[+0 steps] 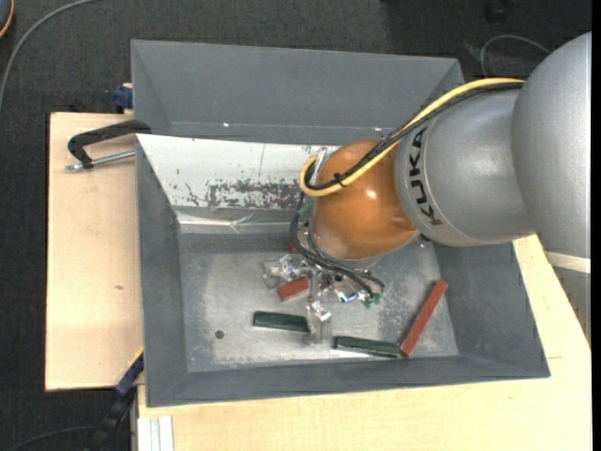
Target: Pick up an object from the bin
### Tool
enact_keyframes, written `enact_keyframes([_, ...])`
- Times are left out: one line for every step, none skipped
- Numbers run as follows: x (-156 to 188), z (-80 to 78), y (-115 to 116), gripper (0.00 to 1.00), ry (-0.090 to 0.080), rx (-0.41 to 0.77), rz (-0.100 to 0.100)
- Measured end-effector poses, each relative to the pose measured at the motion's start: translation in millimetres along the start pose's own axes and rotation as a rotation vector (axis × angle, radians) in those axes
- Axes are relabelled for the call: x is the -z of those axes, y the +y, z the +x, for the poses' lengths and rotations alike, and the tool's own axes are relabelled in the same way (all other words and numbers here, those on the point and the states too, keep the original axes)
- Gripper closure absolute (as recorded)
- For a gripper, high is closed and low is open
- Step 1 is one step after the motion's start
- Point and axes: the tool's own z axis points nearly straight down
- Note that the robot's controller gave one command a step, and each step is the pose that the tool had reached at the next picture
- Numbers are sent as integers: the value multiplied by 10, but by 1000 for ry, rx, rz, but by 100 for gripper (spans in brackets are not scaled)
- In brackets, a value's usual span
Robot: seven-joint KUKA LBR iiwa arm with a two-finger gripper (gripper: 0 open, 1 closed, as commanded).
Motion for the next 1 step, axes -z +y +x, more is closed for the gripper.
enact_keyframes([28, -11, 10, 100, -4, 0, 0])
